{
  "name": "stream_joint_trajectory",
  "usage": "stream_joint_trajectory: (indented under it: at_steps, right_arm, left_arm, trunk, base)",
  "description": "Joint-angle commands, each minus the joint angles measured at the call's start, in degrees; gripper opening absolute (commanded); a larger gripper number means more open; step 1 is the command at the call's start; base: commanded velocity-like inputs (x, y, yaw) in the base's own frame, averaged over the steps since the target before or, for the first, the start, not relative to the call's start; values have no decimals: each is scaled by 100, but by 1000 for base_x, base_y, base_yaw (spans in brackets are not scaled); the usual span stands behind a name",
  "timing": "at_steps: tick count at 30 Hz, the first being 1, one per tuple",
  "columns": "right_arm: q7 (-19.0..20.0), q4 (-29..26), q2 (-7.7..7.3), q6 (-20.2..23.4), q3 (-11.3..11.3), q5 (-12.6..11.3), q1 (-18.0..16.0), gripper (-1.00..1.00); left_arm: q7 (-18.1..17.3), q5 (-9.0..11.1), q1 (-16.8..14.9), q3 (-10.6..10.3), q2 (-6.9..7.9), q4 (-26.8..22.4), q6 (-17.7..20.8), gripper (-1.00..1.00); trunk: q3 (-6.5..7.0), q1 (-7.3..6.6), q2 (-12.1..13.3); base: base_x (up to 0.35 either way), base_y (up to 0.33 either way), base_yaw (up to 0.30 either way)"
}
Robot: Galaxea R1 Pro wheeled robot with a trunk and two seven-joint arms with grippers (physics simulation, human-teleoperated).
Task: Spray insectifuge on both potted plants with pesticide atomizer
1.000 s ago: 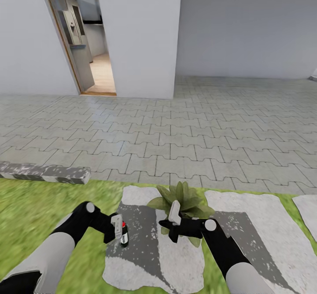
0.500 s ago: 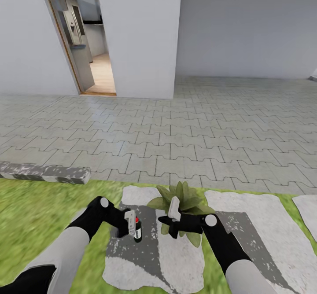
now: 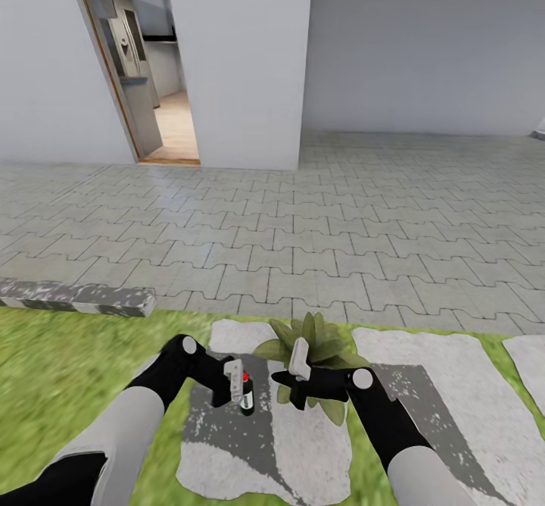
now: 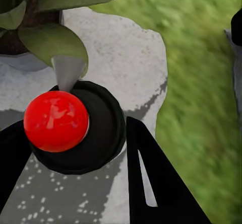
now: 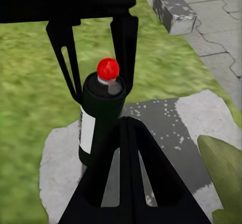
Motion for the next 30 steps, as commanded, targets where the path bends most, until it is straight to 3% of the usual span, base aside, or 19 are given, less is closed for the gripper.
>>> stream_joint_trajectory:
  at_steps: [1, 8, 15, 30]
  right_arm:
    - [7, -7, 3, -29, -7, 46, -2, -100]
    - [7, -7, 3, -29, -6, 46, -2, -100]
    - [7, -7, 2, -30, -7, 46, -2, -100]
    - [7, -7, 2, -30, -7, 46, -2, -100]
  left_arm:
    - [-20, -57, -4, 49, -18, -5, -59, -100]
    - [-26, -64, 3, 38, -163, -5, -68, -100]
    - [-22, -43, 3, -367, -205, -5, -16, -100]
    - [-14, -10, 0, -391, -291, -5, -5, -100]
  trunk:
    - [-5, -1, -2]
    - [-5, -1, -2]
    - [-5, -1, -2]
    - [-5, -1, -2]
  base:
    - [0, 0, 0]
    - [0, 0, 0]
    - [0, 0, 0]
    - [0, 0, 0]
